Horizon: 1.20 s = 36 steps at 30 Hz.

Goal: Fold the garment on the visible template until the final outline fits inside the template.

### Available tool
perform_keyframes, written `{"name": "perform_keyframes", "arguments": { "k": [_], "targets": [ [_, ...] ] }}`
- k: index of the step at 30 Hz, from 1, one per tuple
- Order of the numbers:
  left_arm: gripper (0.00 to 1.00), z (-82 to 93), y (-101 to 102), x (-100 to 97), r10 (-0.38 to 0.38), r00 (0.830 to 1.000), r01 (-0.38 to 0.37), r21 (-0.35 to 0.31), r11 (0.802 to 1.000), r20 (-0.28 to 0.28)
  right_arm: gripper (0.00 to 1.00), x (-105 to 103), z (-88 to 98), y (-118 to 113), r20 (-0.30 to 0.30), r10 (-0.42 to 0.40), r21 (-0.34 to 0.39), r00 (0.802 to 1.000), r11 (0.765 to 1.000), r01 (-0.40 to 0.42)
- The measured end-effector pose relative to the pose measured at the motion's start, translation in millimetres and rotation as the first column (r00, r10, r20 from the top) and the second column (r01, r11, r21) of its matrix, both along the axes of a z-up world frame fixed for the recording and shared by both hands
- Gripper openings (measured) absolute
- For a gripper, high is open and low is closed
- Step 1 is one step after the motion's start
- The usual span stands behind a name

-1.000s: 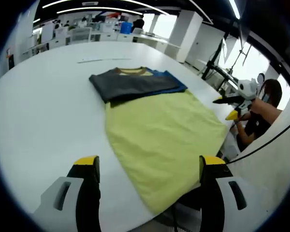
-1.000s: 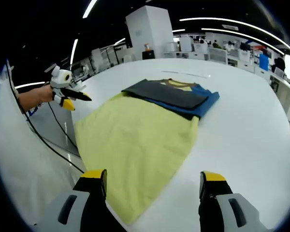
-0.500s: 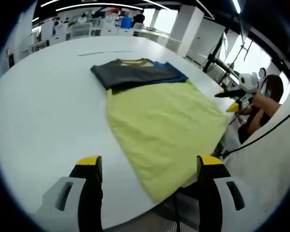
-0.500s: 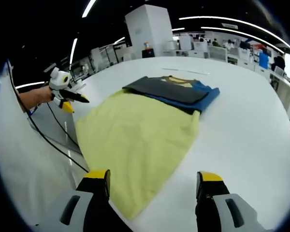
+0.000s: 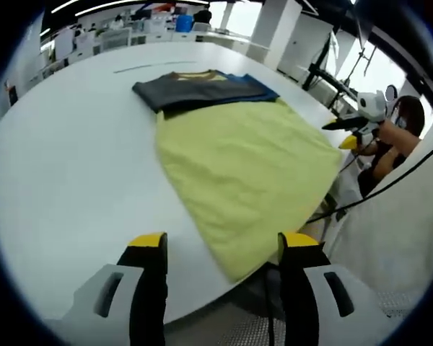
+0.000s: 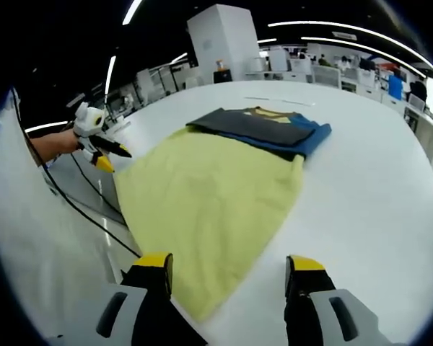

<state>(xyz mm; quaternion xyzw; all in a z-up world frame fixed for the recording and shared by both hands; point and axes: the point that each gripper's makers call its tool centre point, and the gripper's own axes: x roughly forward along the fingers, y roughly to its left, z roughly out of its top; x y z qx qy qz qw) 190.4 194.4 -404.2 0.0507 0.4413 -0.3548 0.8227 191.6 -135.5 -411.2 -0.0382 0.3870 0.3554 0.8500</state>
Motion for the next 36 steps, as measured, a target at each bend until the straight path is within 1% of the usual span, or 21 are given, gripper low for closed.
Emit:
{"name": "perform_keyframes", "arguments": {
  "k": [5, 13, 16, 22, 27, 30, 36],
  "targets": [
    [0.48, -0.3, 0, -3.3, -0.011, 1.000, 0.011, -0.009, 1.000, -0.009, 0.52, -3, -3.0, 0, -0.005, 0.011, -0.002, 1.000, 1.000, -0.012],
    [0.39, -0.7, 0, -7.7, -0.024, 1.000, 0.024, -0.008, 1.000, -0.019, 0.43, -9, -7.9, 1, -0.021, 0.029, -0.014, 0.999, 0.999, -0.030],
    [0.39, -2.1, 2, -8.2, -0.024, 1.000, 0.024, 0.000, 1.000, -0.021, 0.41, -10, -8.3, 1, -0.022, 0.036, -0.019, 0.999, 0.999, -0.037],
    [0.32, -3.5, 0, -9.9, -0.039, 0.999, 0.039, 0.002, 0.999, -0.030, 0.29, -14, -10.1, -1, -0.037, 0.056, -0.032, 0.998, 0.998, -0.057],
    [0.26, -6.9, -1, -12.1, -0.066, 0.997, 0.067, 0.023, 0.997, -0.039, 0.21, -18, -10.9, -2, -0.052, 0.074, -0.045, 0.996, 0.996, -0.077],
    [0.23, -8.0, -1, -12.7, -0.077, 0.996, 0.078, 0.032, 0.996, -0.044, 0.19, -19, -11.3, -3, -0.053, 0.079, -0.055, 0.995, 0.995, -0.082],
    [0.21, -11.6, 0, -12.5, -0.085, 0.995, 0.087, 0.050, 0.995, -0.047, 0.15, -20, -11.9, -4, -0.058, 0.081, -0.049, 0.995, 0.995, -0.084]
  ]
}}
